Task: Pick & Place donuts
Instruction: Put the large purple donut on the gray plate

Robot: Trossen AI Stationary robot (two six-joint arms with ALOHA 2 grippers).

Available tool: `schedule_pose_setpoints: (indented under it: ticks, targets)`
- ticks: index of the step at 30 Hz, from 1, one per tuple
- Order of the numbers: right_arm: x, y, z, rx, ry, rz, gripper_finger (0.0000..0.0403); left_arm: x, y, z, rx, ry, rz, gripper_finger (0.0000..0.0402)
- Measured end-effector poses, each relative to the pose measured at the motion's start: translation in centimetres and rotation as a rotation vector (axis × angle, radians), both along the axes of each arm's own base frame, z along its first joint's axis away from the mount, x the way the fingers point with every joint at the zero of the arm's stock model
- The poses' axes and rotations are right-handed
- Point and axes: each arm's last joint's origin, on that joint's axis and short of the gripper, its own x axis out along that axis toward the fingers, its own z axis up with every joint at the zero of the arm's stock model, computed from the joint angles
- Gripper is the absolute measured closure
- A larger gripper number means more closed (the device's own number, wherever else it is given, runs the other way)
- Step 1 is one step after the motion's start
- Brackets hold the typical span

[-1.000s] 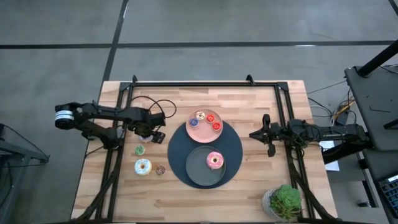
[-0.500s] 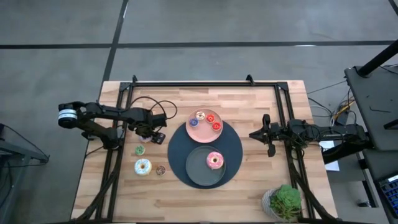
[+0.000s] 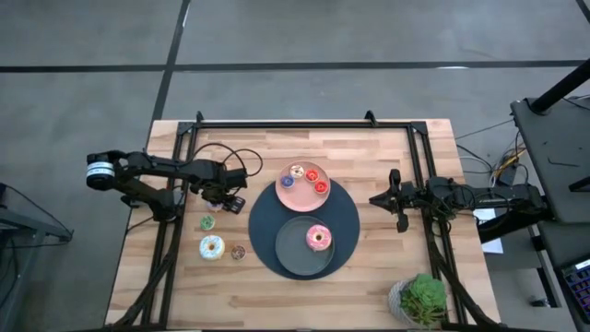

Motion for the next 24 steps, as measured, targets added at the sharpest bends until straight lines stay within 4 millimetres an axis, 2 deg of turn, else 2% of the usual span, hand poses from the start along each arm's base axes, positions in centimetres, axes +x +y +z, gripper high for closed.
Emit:
schedule_pose_setpoints:
  ticks: [13, 24]
  targets:
    - [0.0, 0.0, 0.01, 0.0, 0.0, 0.0, 0.0374, -0.01, 0.01, 0.0, 0.0, 0.001, -0.001, 0.0267]
    - [0.0, 0.0, 0.0, 0.0, 0.0, 0.0, 0.0374, 0.01, 0.0, 0.0, -0.003, -0.002, -0.028, 0.0272]
